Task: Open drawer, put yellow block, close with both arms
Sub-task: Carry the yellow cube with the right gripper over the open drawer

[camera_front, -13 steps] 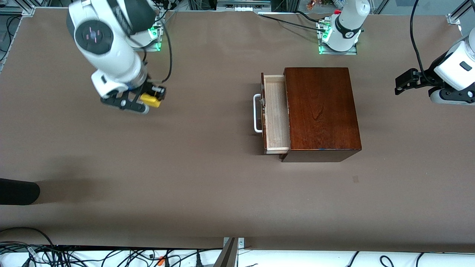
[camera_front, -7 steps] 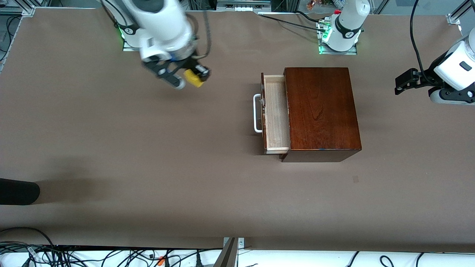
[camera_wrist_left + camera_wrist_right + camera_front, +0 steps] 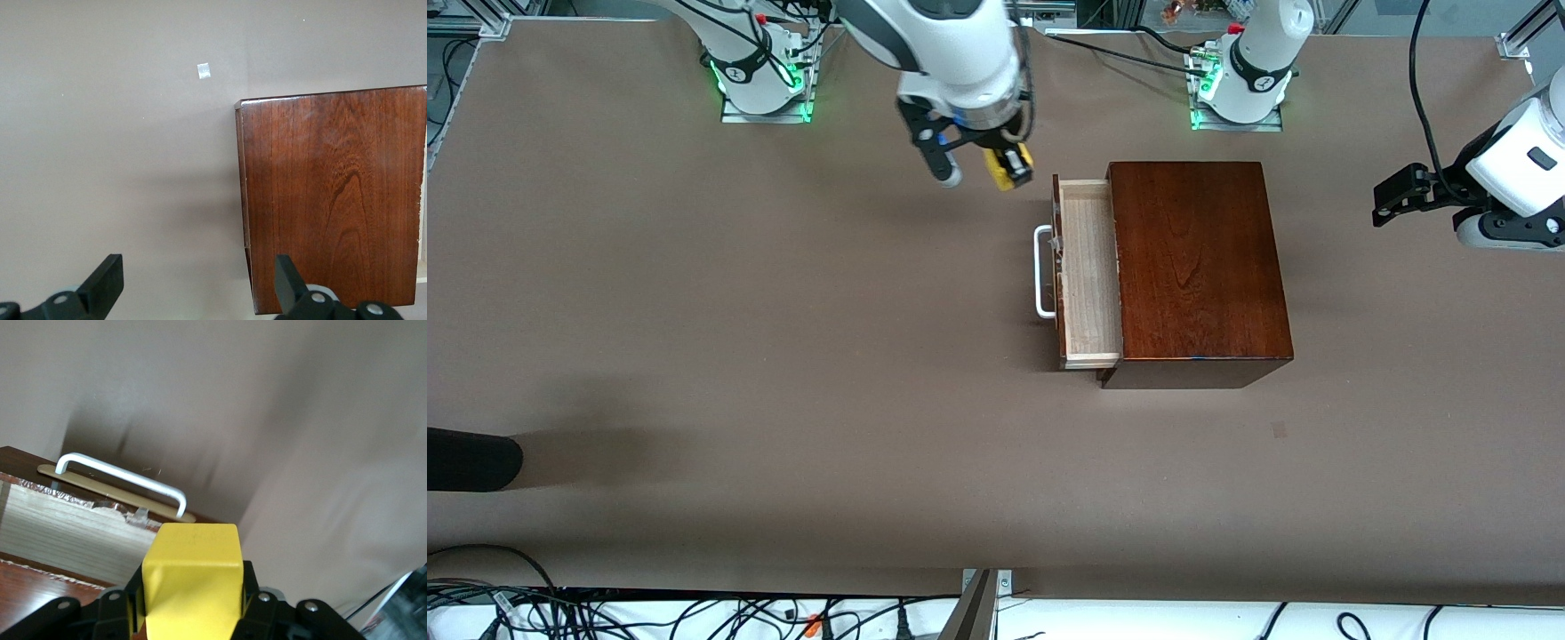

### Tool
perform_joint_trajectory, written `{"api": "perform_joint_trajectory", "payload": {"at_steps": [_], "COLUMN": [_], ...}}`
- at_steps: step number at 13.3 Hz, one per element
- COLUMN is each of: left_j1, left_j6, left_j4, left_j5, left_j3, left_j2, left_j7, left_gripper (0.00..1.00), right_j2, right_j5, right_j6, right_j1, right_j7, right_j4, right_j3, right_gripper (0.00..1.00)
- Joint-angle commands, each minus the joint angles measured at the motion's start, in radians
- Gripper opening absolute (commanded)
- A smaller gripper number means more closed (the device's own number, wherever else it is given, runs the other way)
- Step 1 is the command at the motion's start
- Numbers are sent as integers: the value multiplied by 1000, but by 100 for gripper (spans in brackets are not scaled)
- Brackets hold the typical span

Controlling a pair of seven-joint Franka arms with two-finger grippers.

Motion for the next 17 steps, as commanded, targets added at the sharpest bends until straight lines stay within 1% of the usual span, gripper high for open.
{"api": "perform_joint_trajectory", "payload": {"at_steps": [1, 2, 4, 5, 7, 9, 13, 17], "left_j1": [-4, -4, -4, -4, -4, -4, -4, -4], "left_j6": [-10, -10, -10, -10, -16, -24, -22, -24], "left_j4": [-8, -8, -8, -8, -8, -8, -7, -7], "left_j5": [19, 19, 19, 19, 19, 19, 18, 18], "left_j3": [-1, -3, -3, -3, -3, -3, -3, -3], "left_j2": [-21, -23, -21, -23, -23, -23, -21, -21], "left_j7": [18, 18, 18, 18, 17, 17, 17, 17], "left_gripper": [100, 100, 100, 100, 100, 100, 100, 100], "right_j2": [126, 167, 227, 240, 259, 293, 345, 393], "right_j5": [-55, -85, -92, -93, -92, -93, -93, -113], "right_j6": [7, 7, 20, 42, 89, 128, 171, 192], "right_j1": [79, 110, 148, 171, 237, 272, 280, 293], "right_j7": [188, 238, 304, 309, 328, 330, 332, 332], "right_j4": [158, 209, 258, 260, 260, 260, 257, 248], "right_j3": [-12, -24, -46, -67, -147, -187, -195, -195], "right_gripper": [0, 0, 0, 0, 0, 0, 0, 0]}}
